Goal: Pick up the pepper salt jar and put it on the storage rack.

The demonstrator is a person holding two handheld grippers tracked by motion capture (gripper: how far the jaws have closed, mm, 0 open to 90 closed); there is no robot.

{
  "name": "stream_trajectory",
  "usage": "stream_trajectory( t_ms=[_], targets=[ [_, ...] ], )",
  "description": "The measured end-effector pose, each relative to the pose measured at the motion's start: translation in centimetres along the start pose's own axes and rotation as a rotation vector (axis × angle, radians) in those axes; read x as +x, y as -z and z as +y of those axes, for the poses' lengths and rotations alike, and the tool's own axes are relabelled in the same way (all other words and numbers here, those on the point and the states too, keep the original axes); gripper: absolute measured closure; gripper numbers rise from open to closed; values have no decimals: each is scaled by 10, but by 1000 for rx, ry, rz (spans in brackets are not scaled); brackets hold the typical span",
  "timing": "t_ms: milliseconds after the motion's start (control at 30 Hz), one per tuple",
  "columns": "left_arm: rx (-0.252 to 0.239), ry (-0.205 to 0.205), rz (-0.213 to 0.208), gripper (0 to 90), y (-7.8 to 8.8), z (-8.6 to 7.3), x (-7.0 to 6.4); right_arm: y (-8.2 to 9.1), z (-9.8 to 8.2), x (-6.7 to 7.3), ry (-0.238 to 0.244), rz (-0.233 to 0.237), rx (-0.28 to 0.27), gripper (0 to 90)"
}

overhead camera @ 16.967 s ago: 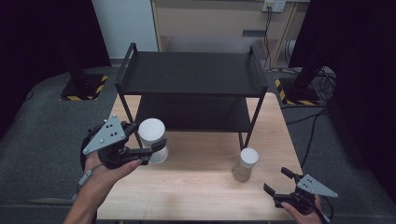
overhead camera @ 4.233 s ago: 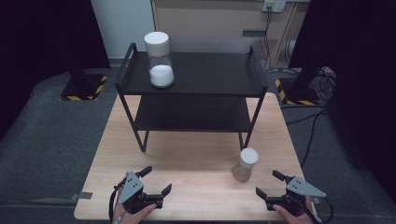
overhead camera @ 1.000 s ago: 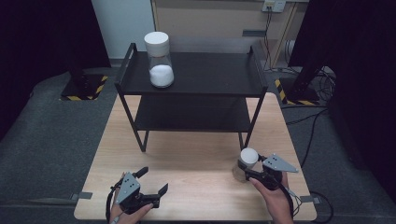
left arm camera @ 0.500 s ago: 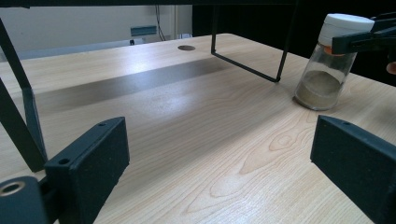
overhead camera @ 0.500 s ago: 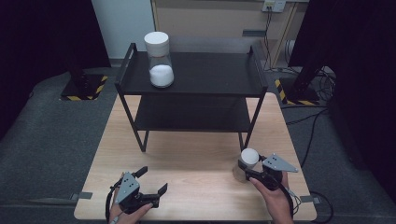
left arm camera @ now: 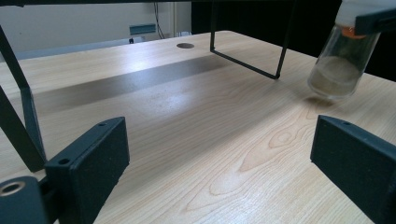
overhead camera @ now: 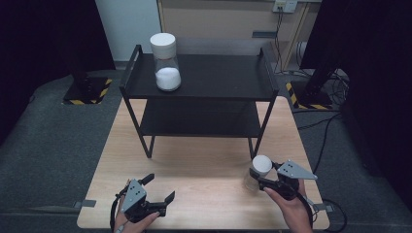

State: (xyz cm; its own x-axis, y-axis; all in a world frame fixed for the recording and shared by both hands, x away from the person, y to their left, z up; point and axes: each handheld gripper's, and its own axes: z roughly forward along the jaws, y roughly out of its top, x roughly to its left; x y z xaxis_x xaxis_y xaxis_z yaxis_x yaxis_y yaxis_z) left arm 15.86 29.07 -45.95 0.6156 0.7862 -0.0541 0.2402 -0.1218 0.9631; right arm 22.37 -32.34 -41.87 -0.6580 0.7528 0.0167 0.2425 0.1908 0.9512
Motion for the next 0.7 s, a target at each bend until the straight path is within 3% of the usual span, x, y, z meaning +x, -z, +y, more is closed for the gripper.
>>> stream_trajectory(
  t_ms=[333, 700],
  targets=[
    [8, -10, 2, 34, 1, 2, 0, 13, 21, -2, 14, 49, 2, 349],
    [12, -15, 5, 33, 1, 2, 0, 24, 45, -12, 21, 148, -12, 349]
  ],
)
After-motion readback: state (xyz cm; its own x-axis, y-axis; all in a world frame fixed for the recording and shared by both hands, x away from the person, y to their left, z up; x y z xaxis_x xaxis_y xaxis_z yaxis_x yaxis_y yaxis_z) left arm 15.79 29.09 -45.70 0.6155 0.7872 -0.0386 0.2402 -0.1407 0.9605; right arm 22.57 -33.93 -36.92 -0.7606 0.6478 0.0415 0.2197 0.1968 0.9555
